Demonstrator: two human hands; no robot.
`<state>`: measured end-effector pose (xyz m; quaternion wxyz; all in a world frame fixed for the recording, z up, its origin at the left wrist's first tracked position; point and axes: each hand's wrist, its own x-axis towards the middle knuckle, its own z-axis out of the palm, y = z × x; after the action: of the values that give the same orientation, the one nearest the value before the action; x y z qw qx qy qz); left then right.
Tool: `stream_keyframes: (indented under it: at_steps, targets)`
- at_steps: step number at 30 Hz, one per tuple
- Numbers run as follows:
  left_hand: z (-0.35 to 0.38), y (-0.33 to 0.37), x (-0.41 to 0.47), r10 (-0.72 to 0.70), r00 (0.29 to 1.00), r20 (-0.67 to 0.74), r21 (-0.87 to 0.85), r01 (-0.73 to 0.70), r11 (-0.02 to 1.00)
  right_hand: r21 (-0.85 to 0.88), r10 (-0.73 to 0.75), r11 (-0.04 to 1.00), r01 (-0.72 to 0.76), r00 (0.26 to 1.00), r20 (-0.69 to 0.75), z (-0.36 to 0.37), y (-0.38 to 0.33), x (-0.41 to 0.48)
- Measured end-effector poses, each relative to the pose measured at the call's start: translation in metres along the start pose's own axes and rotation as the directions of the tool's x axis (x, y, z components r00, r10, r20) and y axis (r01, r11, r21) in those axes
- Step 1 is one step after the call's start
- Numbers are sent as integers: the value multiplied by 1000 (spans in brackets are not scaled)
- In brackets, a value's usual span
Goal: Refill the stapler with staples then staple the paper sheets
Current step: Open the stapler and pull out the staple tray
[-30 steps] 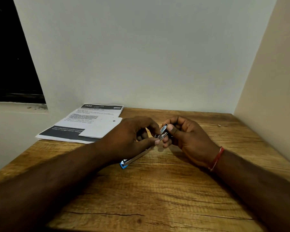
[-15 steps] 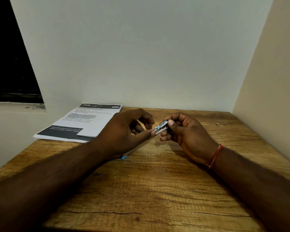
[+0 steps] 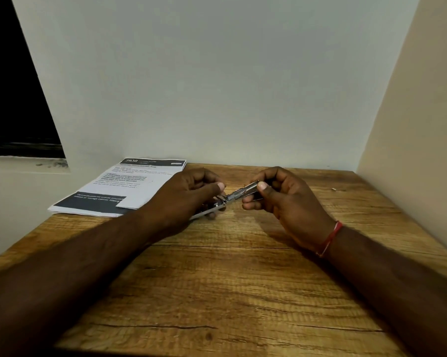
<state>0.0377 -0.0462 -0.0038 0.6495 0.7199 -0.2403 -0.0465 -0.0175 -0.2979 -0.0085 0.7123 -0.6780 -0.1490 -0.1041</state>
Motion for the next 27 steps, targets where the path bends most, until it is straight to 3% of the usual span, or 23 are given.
stream_keyframes:
  at_steps: [5, 8, 12, 14, 16, 20, 24, 27]
  targets:
    - [-2, 1, 0, -69, 994, 86, 49, 65, 997, -63, -4, 998, 2, 1000, -24, 1, -1, -1]
    - [-4, 3, -3, -29, 998, 58, 222, 15, 975, -110, 65, 991, -74, 994, -87, 0, -2, 0]
    - [-8, 0, -7, 61, 997, 46, 574, -76, 815, -200, 103, 972, -127, 987, -125, -1, -2, 0]
    - [-9, -1, -6, 96, 993, 72, 657, -119, 745, -238, 114, 961, -138, 987, -114, -1, -3, -1]
    - [-10, -2, -5, 103, 991, 86, 683, -134, 718, -290, 113, 947, -140, 988, -108, 0, -3, -2]
    - [-7, -3, -4, 100, 992, 82, 636, -129, 761, -390, 105, 913, -124, 992, -70, 1, -5, -3]
    - [-7, -5, -3, 108, 988, 111, 574, -153, 805, -218, 213, 955, -203, 977, 27, 6, -7, -9]
    - [-10, -7, -1, 113, 987, 117, 572, -160, 805, -187, 218, 960, -207, 975, 39, 7, -6, -9]
